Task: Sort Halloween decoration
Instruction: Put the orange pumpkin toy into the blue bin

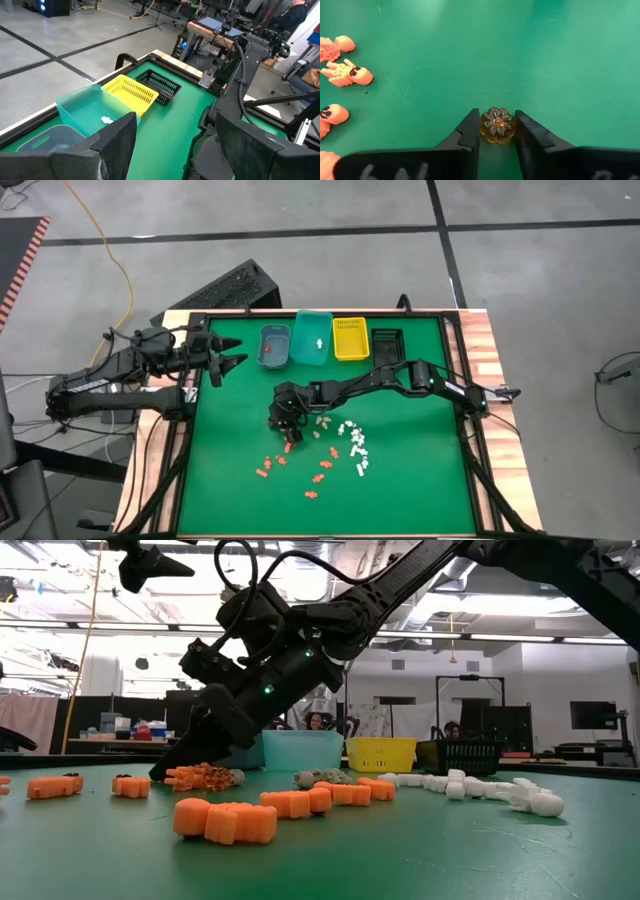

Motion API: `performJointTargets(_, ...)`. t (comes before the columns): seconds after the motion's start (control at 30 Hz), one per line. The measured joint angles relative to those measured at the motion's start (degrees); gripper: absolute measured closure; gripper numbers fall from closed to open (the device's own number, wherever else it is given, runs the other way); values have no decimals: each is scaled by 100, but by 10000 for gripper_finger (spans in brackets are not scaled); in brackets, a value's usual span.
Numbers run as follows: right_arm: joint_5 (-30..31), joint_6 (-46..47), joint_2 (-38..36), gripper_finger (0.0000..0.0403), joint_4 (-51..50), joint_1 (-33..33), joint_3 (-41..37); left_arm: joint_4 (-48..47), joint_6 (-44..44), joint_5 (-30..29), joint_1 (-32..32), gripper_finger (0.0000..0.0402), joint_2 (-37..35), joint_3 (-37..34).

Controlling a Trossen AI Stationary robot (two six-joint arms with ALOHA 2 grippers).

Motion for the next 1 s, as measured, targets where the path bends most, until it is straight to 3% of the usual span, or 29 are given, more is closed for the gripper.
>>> performJointTargets(0.47,-44,20,-63,309,-689,-300,1000,42,-7,37,0,141,-2,0)
performJointTargets(1.0,324,95,-79,310,-1264,-1642,2035,68,-24,31,0,141,-4,0)
